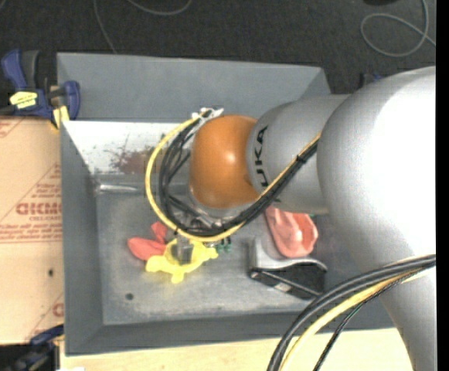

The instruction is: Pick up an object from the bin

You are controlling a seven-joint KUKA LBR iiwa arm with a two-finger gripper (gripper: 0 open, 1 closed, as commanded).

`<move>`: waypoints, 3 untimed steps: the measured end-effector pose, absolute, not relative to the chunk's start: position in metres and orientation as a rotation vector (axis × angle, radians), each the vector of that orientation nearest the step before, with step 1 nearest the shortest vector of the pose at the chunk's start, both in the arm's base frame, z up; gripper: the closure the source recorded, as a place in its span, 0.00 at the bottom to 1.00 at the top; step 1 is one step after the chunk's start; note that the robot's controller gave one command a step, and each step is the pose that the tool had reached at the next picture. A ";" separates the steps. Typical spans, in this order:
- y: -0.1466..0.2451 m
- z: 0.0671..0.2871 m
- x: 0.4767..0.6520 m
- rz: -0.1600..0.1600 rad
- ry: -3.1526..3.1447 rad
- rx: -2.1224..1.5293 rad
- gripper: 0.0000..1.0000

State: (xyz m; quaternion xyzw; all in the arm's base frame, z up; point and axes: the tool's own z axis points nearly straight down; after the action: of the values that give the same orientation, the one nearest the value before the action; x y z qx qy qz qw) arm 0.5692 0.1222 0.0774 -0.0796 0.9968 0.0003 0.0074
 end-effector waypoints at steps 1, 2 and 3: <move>0.122 0.077 0.569 0.001 3.117 -0.249 1.00; 0.141 0.218 0.572 0.004 3.116 -0.170 1.00; 0.140 0.217 0.572 0.003 3.118 -0.171 1.00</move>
Offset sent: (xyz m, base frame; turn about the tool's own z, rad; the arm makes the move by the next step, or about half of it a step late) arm 0.0011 0.0187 0.1383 0.0532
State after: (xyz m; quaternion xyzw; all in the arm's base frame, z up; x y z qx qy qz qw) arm 0.5717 0.1403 0.2167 -0.0546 0.9985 0.0010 0.0096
